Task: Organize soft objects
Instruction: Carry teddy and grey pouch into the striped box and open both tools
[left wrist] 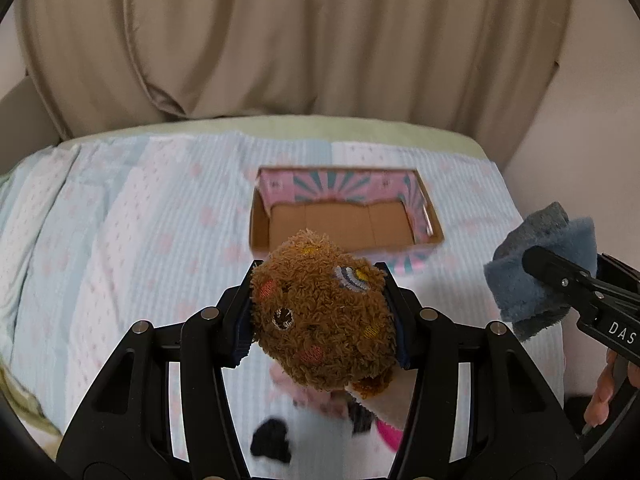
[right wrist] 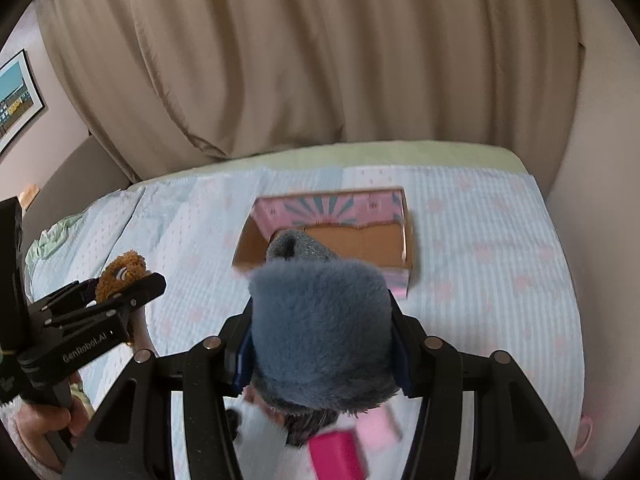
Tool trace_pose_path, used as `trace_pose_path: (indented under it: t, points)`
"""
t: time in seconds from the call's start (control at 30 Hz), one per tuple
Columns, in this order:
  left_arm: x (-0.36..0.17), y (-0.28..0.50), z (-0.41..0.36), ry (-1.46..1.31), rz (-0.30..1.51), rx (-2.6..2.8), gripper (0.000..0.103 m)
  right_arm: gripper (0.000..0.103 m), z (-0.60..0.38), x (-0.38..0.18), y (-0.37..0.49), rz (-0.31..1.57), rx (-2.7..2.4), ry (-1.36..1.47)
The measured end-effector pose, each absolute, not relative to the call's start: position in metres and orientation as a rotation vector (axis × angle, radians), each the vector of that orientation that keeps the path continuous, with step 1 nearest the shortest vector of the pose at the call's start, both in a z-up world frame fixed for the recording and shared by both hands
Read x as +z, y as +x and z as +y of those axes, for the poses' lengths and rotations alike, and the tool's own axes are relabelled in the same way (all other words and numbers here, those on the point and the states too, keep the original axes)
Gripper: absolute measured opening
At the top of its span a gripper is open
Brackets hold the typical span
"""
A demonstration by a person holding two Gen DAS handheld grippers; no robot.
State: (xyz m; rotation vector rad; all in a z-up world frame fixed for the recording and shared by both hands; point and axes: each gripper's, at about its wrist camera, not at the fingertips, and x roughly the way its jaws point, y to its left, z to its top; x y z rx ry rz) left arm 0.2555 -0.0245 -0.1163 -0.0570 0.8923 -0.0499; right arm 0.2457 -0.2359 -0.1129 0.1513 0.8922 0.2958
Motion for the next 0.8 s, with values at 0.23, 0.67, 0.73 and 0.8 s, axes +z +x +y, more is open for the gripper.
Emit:
trace_pose_path:
  t: [0.23, 0.67, 0.73, 0.8]
  points:
    - [-0.135, 0.358, -0.026, -0.049, 0.922, -0.073, 0.049, 0.05, -0.234, -0.118, 0.341, 0.923, 0.353, 0.139]
    - [-0.279, 0.522, -0.018, -0.111, 1.169, -0.075, 0.049, 0.05, -0.212, -0.265, 0.499, 1.221, 0.382, 0.273]
    - [-0.302, 0.534, -0.021, -0.097, 1.217, -0.07, 0.049, 0.05, -0.213, -0.283, 0.511, 1.26, 0.369, 0.304]
    - [-0.322, 0.541, -0.025, -0.078, 1.262, -0.068, 0.049, 0.05, -0.215, -0.302, 0.522, 1.304, 0.35, 0.334]
